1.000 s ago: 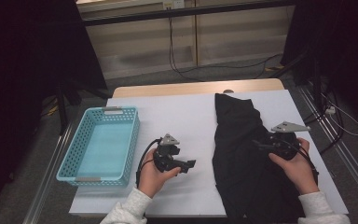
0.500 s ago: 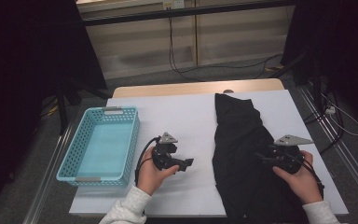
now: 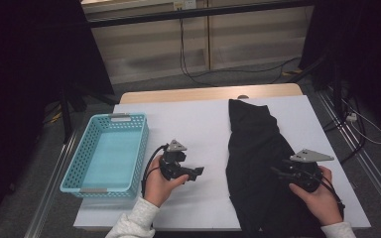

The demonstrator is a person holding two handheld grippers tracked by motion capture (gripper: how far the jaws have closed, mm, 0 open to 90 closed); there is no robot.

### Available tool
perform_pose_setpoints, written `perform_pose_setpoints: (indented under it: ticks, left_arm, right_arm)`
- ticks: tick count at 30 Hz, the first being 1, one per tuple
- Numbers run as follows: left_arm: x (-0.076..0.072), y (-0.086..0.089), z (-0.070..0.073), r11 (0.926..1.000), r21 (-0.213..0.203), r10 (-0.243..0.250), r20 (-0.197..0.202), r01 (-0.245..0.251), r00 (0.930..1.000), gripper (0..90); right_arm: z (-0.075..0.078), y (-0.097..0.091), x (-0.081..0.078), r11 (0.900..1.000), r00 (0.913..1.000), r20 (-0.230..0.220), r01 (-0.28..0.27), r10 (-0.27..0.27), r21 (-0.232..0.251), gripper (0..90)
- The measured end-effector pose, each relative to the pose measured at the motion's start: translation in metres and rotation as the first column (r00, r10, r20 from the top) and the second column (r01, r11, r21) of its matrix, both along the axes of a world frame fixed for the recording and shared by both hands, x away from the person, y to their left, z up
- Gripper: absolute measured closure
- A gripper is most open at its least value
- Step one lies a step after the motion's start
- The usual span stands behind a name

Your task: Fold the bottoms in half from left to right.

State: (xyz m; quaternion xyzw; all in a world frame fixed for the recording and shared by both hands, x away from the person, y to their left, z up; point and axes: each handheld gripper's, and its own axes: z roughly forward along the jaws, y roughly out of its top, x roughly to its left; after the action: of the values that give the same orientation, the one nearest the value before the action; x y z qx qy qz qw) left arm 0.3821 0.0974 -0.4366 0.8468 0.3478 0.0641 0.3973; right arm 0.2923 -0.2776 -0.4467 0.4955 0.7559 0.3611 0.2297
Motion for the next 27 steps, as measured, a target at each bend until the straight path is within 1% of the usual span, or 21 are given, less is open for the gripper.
perform_pose_setpoints:
  ticks: [4, 7, 10, 11, 12, 14, 16, 17, 19, 21, 23, 24, 25, 26, 27]
  left_arm:
    - [0.002, 0.006, 0.001, 0.9998, -0.013, 0.018, 0.003, -0.018, 0.9998, 14.5]
    - [0.003, 0.010, 0.003, 0.9996, -0.013, 0.023, 0.007, -0.023, 0.9997, 13.6]
    - [0.004, 0.013, 0.002, 0.9995, -0.021, 0.022, 0.004, -0.022, 0.9997, 12.3]
    - [0.004, 0.015, 0.002, 0.9998, -0.011, 0.017, 0.006, -0.017, 0.9998, 12.0]
    - [0.004, 0.015, 0.001, 0.9996, -0.018, 0.021, 0.005, -0.021, 0.9998, 11.8]
    - [0.005, 0.018, 0.000, 0.9996, -0.013, 0.024, 0.002, -0.024, 0.9997, 11.5]
    - [0.005, 0.019, 0.000, 0.9994, -0.015, 0.032, -0.002, -0.032, 0.9995, 11.5]
    - [0.005, 0.020, 0.000, 0.9994, -0.016, 0.032, -0.004, -0.032, 0.9995, 11.5]
    - [0.005, 0.020, 0.000, 0.9989, -0.021, 0.041, -0.004, -0.041, 0.9991, 11.5]
    - [0.005, 0.021, 0.000, 0.9993, -0.016, 0.034, -0.006, -0.034, 0.9994, 11.6]
    - [0.005, 0.021, 0.000, 0.9991, -0.023, 0.036, -0.001, -0.036, 0.9993, 11.8]
    - [0.005, 0.022, 0.001, 0.9991, -0.021, 0.036, -0.001, -0.036, 0.9994, 11.9]
    - [0.005, 0.022, 0.001, 0.9992, -0.022, 0.034, -0.006, -0.034, 0.9994, 12.3]
    - [0.006, 0.022, 0.001, 0.9989, -0.029, 0.037, -0.004, -0.037, 0.9993, 12.8]
    - [0.006, 0.023, 0.001, 0.9987, -0.033, 0.039, -0.007, -0.039, 0.9992, 12.9]
  right_arm:
    - [-0.008, 0.008, 0.004, 0.9999, 0.9997, -0.024, -0.011, 0.011, -0.001, 49.1]
    - [-0.012, 0.013, 0.005, 0.9990, 0.9987, -0.036, -0.036, 0.035, -0.026, 53.3]
    - [-0.016, 0.014, 0.005, 0.9980, 0.9974, -0.045, -0.057, 0.056, -0.026, 63.7]
    - [-0.017, 0.014, 0.005, 0.9981, 0.9976, -0.040, -0.057, 0.056, -0.022, 65.4]
    - [-0.017, 0.014, 0.006, 0.9984, 0.9978, -0.040, -0.054, 0.053, -0.019, 69.1]
    - [-0.017, 0.014, 0.007, 0.9982, 0.9976, -0.041, -0.057, 0.056, -0.021, 78.0]
    - [-0.018, 0.014, 0.008, 0.9976, 0.9969, -0.042, -0.067, 0.067, -0.014, 84.8]
    - [-0.018, 0.014, 0.008, 0.9975, 0.9966, -0.042, -0.071, 0.070, -0.010, 86.5]
    - [-0.018, 0.014, 0.010, 0.9974, 0.9965, -0.041, -0.072, 0.072, -0.004, 88.4]
    - [-0.017, 0.014, 0.011, 0.9972, 0.9963, -0.042, -0.075, 0.074, -0.003, 89.4]
    - [-0.015, 0.011, 0.010, 0.9966, 0.9955, -0.048, -0.081, 0.082, 0.012, 89.6]
    - [-0.014, 0.008, 0.009, 0.9968, 0.9960, -0.046, -0.076, 0.077, 0.024, 89.7]
    - [-0.013, 0.006, 0.008, 0.9967, 0.9960, -0.047, -0.075, 0.076, 0.031, 89.8]
    - [-0.011, 0.004, 0.007, 0.9963, 0.9957, -0.049, -0.077, 0.079, 0.037, 89.8]
    - [-0.009, 0.001, 0.005, 0.9969, 0.9970, -0.040, -0.064, 0.066, 0.045, 89.9]
